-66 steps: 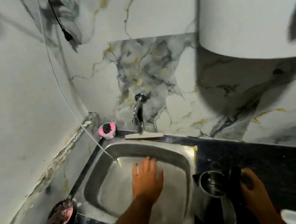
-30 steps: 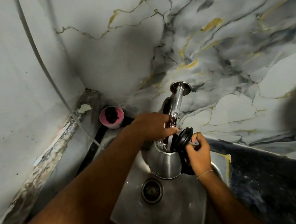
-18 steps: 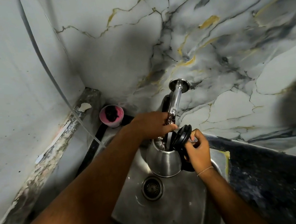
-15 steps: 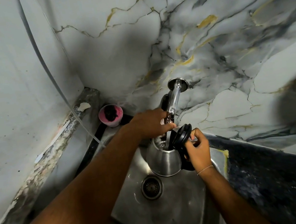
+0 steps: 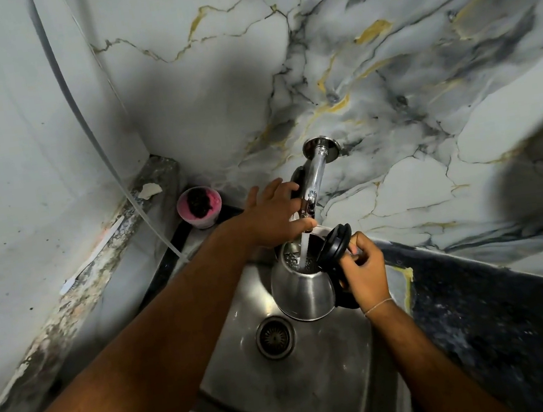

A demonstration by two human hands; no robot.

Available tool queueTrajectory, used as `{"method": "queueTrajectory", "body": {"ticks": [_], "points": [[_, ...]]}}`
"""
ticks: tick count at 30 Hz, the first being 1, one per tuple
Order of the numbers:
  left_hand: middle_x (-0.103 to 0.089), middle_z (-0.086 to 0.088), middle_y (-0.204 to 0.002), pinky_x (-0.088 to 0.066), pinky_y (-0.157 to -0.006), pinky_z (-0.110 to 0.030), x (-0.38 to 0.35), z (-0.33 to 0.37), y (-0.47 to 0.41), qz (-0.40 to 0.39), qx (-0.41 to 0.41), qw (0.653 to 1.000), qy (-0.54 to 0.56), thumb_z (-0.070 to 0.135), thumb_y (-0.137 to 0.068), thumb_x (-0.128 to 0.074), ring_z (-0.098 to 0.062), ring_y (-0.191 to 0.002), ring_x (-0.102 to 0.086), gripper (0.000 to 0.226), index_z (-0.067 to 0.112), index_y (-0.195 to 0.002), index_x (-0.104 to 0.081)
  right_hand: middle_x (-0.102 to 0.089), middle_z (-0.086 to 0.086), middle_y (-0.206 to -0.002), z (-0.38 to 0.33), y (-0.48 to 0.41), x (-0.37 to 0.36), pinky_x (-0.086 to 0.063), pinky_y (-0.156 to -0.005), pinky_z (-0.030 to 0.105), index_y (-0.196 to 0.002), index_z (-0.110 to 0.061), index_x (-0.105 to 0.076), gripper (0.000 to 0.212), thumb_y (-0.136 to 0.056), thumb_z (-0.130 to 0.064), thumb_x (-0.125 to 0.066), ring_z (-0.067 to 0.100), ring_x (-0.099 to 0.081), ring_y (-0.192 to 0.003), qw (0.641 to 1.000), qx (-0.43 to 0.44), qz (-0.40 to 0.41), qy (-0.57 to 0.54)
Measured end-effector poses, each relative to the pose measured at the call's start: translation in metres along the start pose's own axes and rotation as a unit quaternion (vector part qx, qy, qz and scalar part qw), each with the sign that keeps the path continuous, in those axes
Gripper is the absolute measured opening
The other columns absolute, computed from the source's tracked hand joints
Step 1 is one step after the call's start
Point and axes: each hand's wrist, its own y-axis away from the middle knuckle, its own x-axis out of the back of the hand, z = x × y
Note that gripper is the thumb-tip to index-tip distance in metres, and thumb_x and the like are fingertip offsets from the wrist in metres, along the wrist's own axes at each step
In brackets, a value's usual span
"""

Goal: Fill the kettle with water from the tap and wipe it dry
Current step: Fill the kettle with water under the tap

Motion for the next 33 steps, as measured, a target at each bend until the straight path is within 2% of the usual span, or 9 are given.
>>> {"method": "queueTrajectory", "body": {"ticks": [9,11,13,16,21,24,26,29,33], "points": [[-0.021,0.004,-0.176,0.012,-0.126,-0.058,0.0,-0.002,0.004,0.006,-0.003,0.999,0.044,0.06,-0.101,-0.059,-0.02,-0.165,-0.002,0.051,0.037,-0.146,-0.06,-0.05,-0.021,-0.054,0.002,0.001,0.004,-0.04,-0.056,0.016,-0.062,-0.04,-0.053,0.024,-0.079,-0.034,-0.069,-0.004,-0.044,-0.053,1.0,0.002,-0.006,0.008],[-0.028,0.004,-0.173,0.004,-0.13,-0.057,-0.001,-0.003,0.007,0.01,-0.011,0.996,0.086,0.063,-0.096,-0.06,-0.021,-0.164,-0.012,0.057,0.039,-0.148,-0.06,-0.054,-0.024,-0.055,0.002,0.001,0.004,-0.041,-0.055,0.009,-0.063,-0.043,-0.057,0.023,-0.079,-0.032,-0.069,-0.007,-0.047,-0.052,1.0,0.007,-0.008,0.003],[-0.038,0.004,-0.167,-0.009,-0.131,-0.058,-0.002,-0.003,0.009,0.018,-0.024,0.992,0.126,0.062,-0.092,-0.059,-0.02,-0.16,-0.026,0.06,0.039,-0.148,-0.062,-0.05,-0.022,-0.054,0.003,0.0,0.005,-0.04,-0.055,0.009,-0.062,-0.042,-0.054,0.025,-0.079,-0.031,-0.068,-0.006,-0.044,-0.052,1.0,0.005,-0.01,0.003],[-0.046,0.001,-0.161,-0.02,-0.13,-0.06,-0.002,-0.004,0.01,0.02,-0.033,0.984,0.172,0.046,-0.103,-0.067,-0.021,-0.155,-0.036,0.045,0.034,-0.146,-0.064,-0.042,-0.019,-0.055,0.004,-0.002,0.006,-0.036,-0.056,0.013,-0.061,-0.04,-0.046,0.031,-0.079,-0.031,-0.069,-0.003,-0.037,-0.055,1.0,0.005,-0.01,0.011],[-0.047,0.001,-0.161,-0.02,-0.13,-0.059,0.002,-0.004,0.011,0.005,-0.025,0.984,0.174,0.056,-0.095,-0.066,-0.02,-0.153,-0.04,0.056,0.033,-0.146,-0.065,-0.037,-0.017,-0.058,0.008,-0.004,0.005,-0.034,-0.059,0.027,-0.065,-0.035,-0.038,0.036,-0.08,-0.029,-0.07,0.002,-0.033,-0.06,1.0,0.002,-0.02,0.016],[-0.048,0.001,-0.16,-0.019,-0.13,-0.06,0.002,-0.004,0.011,0.005,-0.025,0.984,0.175,0.054,-0.098,-0.068,-0.02,-0.152,-0.04,0.053,0.032,-0.147,-0.065,-0.039,-0.018,-0.058,0.009,-0.005,0.005,-0.035,-0.058,0.019,-0.064,-0.036,-0.039,0.035,-0.08,-0.03,-0.069,-0.001,-0.033,-0.058,1.0,0.005,-0.027,0.014],[-0.049,0.001,-0.159,-0.018,-0.13,-0.06,0.002,-0.005,0.01,0.004,-0.027,0.985,0.172,0.057,-0.096,-0.066,-0.02,-0.152,-0.041,0.056,0.033,-0.146,-0.065,-0.04,-0.017,-0.057,0.009,-0.004,0.004,-0.035,-0.057,0.017,-0.066,-0.023,-0.037,0.036,-0.08,-0.031,-0.069,-0.002,-0.034,-0.057,0.999,0.005,-0.031,0.006],[-0.051,0.003,-0.157,-0.017,-0.129,-0.06,0.0,-0.007,0.009,0.008,-0.024,0.984,0.176,0.056,-0.098,-0.068,-0.019,-0.15,-0.043,0.051,0.035,-0.144,-0.066,-0.039,-0.016,-0.057,0.009,-0.004,0.003,-0.035,-0.058,0.025,-0.069,-0.003,-0.034,0.046,-0.08,-0.031,-0.069,0.002,-0.034,-0.058,0.999,0.005,-0.036,-0.004],[-0.054,0.009,-0.154,-0.012,-0.129,-0.059,-0.003,-0.01,0.007,0.015,-0.015,0.986,0.166,0.053,-0.102,-0.065,-0.015,-0.148,-0.046,0.042,0.039,-0.142,-0.067,-0.038,-0.014,-0.057,0.003,-0.003,0.002,-0.036,-0.057,0.02,-0.069,0.001,-0.035,0.05,-0.079,-0.034,-0.069,0.0,-0.034,-0.057,0.999,0.005,-0.035,-0.012]]}}
